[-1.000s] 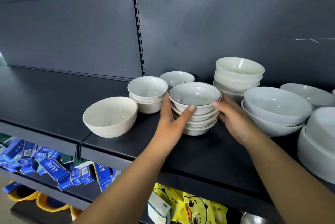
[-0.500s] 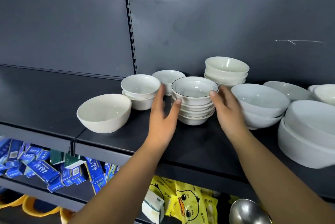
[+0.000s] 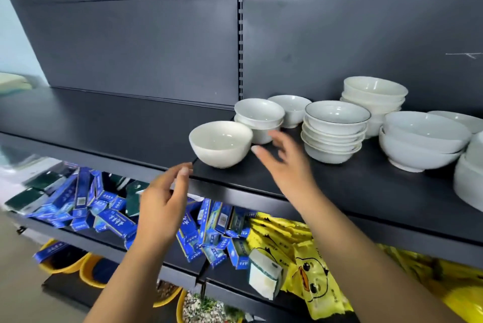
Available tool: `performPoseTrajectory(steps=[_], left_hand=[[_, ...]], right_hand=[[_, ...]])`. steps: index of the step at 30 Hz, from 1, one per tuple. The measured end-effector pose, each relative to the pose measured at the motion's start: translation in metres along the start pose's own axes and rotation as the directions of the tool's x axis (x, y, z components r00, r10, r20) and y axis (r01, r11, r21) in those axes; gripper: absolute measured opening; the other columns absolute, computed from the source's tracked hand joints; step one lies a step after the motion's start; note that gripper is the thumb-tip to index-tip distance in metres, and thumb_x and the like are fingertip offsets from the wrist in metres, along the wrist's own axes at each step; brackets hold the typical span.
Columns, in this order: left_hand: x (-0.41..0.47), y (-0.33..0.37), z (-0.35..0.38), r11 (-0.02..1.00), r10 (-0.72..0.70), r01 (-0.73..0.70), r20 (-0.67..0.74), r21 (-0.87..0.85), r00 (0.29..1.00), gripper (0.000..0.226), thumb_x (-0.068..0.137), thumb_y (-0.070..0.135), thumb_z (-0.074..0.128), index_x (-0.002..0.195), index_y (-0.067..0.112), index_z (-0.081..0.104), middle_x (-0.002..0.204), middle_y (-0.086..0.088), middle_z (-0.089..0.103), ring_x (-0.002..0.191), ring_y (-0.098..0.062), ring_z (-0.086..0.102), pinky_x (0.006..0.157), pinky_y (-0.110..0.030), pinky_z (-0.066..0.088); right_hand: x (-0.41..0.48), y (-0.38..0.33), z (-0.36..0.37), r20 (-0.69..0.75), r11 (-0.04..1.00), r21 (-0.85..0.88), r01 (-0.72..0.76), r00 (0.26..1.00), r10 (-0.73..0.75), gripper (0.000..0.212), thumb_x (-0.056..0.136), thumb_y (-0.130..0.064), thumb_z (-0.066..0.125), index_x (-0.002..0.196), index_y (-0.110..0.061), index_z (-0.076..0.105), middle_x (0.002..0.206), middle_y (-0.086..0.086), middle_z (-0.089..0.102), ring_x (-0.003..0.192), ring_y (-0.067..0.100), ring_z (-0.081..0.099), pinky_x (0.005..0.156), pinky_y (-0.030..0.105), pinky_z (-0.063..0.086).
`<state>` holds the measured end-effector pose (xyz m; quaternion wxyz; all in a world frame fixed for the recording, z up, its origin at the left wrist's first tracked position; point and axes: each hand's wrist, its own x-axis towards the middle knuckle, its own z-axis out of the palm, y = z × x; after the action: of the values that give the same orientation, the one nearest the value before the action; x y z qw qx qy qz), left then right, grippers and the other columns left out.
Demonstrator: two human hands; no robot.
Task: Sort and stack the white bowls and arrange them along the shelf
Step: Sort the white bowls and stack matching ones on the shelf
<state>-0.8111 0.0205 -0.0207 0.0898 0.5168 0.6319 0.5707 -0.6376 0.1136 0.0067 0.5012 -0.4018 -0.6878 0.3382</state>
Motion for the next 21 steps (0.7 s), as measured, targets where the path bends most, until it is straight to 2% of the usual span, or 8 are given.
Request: performPoseTrajectory(steps=[2,5,8,13,17,19,21], left_hand=[[0.005,-0.017,-0.001,0.966,0.05,-0.079,0.123,0.245,0.991,0.054,0.082,0.041,0.039,0.117,0.007,0.062,0.118,-0.007,0.063,0.115,-0.022,0.054,0.091,-0.021,0.036],[0.016,-0.036,0.002,0.909,0.014,-0.112,0.24,0.402,0.971,0.065,0.081,0.047,0.036,0.127,0.004,0.054,0.136,-0.014,0.05,0.135,-0.026,0.036,0.111,-0.036,0.025],[0.018,-0.046,0.004,0.916,0.014,-0.093,0.201,0.39,0.979,0.066,0.081,0.05,0.033,0.128,0.008,0.054,0.14,-0.008,0.047,0.138,-0.022,0.032,0.113,-0.038,0.021],[0.014,-0.055,0.008,0.916,0.054,-0.096,0.119,0.391,0.991,0.035,0.095,0.029,0.048,0.127,0.017,0.055,0.142,0.001,0.045,0.138,-0.013,0.03,0.102,-0.026,0.012],[0.014,-0.057,0.008,0.931,0.057,-0.088,0.098,0.353,0.994,0.04,0.094,0.038,0.042,0.126,0.019,0.056,0.142,0.004,0.045,0.137,-0.011,0.03,0.093,-0.018,0.007],[0.015,-0.051,0.009,0.955,-0.007,-0.023,0.101,0.297,0.995,0.042,0.093,0.041,0.042,0.125,0.019,0.057,0.141,0.004,0.047,0.136,-0.01,0.031,0.1,-0.024,0.009],[0.017,-0.041,0.007,0.978,-0.064,0.041,0.107,0.204,0.992,0.058,0.082,0.053,0.038,0.126,0.019,0.056,0.137,0.002,0.05,0.133,-0.013,0.035,0.111,-0.033,0.011]], right_hand=[[0.006,0.006,0.021,0.105,0.982,0.004,-0.191,0.976,0.189,0.068,0.078,-0.032,0.07,0.136,-0.011,0.04,0.142,0.005,0.042,0.131,0.017,0.039,0.108,0.032,0.032],[0.014,0.007,0.039,0.164,0.969,0.022,-0.245,0.957,0.239,0.075,0.072,-0.036,0.074,0.132,-0.011,0.037,0.139,0.001,0.045,0.13,0.017,0.04,0.106,0.036,0.036],[0.022,-0.002,0.048,0.175,0.956,0.119,-0.269,0.953,0.247,0.07,0.069,-0.025,0.079,0.124,-0.017,0.036,0.124,-0.002,0.051,0.116,0.014,0.048,0.097,0.03,0.042],[0.03,-0.007,0.054,0.177,0.949,0.176,-0.261,0.957,0.231,0.077,0.069,-0.012,0.079,0.131,-0.014,0.032,0.119,-0.003,0.05,0.11,0.011,0.048,0.09,0.023,0.039],[0.032,0.002,0.048,0.184,0.931,0.223,-0.289,0.95,0.251,0.079,0.062,-0.017,0.082,0.13,-0.018,0.042,0.122,-0.003,0.057,0.114,0.013,0.053,0.1,0.033,0.044],[0.028,0.004,0.042,0.21,0.923,0.246,-0.295,0.946,0.246,0.075,0.062,-0.016,0.082,0.128,-0.018,0.046,0.12,-0.003,0.06,0.112,0.013,0.055,0.099,0.035,0.045],[0.022,0.005,0.032,0.228,0.917,0.262,-0.3,0.943,0.243,0.065,0.066,-0.01,0.079,0.123,-0.018,0.049,0.116,-0.004,0.061,0.11,0.012,0.056,0.094,0.03,0.047]])
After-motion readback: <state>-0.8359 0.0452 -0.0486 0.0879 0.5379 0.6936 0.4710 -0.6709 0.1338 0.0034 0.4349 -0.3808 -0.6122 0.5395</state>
